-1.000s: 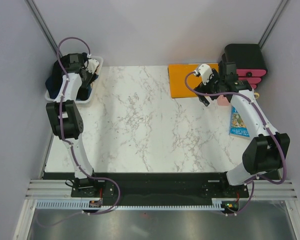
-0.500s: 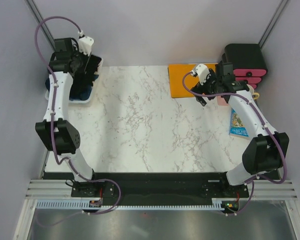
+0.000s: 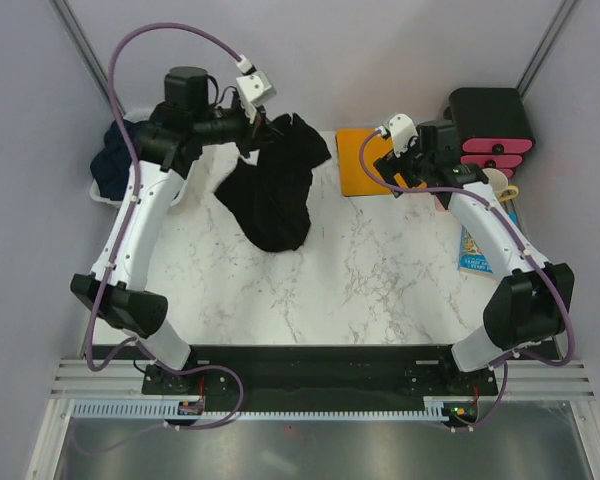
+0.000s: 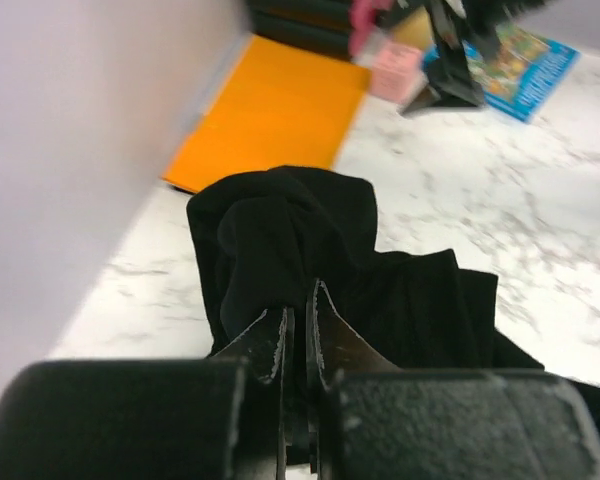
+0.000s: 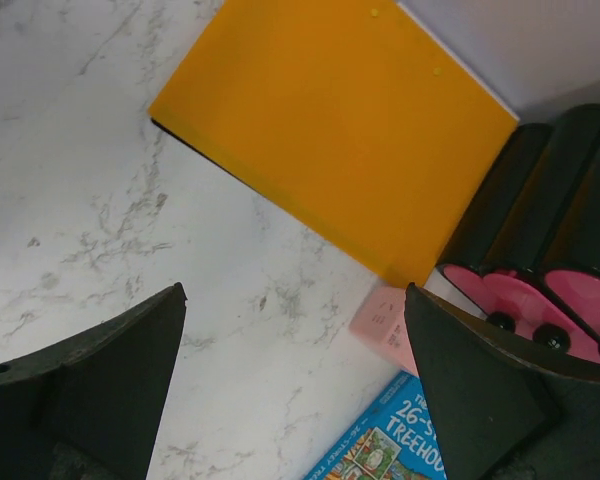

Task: Fold and stack the t-shirts
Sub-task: Move the tshirt to the center of the board

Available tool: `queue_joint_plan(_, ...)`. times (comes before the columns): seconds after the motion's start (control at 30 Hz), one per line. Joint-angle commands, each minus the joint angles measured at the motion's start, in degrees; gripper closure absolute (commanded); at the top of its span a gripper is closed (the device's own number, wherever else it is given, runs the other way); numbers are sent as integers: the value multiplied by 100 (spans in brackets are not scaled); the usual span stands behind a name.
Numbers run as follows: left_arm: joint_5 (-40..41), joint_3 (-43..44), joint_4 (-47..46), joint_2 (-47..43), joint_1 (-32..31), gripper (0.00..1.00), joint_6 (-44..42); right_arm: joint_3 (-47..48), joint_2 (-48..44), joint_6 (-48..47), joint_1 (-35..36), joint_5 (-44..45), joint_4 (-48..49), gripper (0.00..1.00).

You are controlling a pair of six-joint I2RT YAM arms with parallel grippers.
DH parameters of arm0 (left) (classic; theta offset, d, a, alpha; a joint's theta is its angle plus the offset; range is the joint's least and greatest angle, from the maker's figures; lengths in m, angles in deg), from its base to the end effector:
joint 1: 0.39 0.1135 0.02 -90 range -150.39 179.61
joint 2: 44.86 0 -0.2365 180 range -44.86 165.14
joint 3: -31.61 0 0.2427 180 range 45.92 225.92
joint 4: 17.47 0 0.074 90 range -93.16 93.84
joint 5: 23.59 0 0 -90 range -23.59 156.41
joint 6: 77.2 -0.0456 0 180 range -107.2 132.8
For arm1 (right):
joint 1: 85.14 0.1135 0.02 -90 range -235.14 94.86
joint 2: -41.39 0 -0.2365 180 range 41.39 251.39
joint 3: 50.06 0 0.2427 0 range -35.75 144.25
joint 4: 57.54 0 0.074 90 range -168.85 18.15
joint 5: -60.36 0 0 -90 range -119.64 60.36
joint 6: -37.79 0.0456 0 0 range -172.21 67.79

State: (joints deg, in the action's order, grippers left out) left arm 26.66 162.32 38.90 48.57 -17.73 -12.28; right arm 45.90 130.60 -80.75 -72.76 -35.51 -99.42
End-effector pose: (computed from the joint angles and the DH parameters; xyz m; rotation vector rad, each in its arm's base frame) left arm 0.3066 -0.1263 0.4609 1.0852 1.5133 -0.5638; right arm 0.3461 0.0807 0.3098 -0.8163 2.0221 -0.0484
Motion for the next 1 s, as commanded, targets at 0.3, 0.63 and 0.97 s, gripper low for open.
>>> queue_joint_plan(0.3,-34,-733,206,299,-234,3,108,-623,-721,401,-17,657,586,2)
queue_joint_plan(0.63,2320,-2294,-1084,-561,-164,0,126,-729,-650,454,1,657,437,2)
queue_joint_plan(0.97,4782,-4553,-2386,-1652,11,0,-155,-527,-195,111,168,648,138,2)
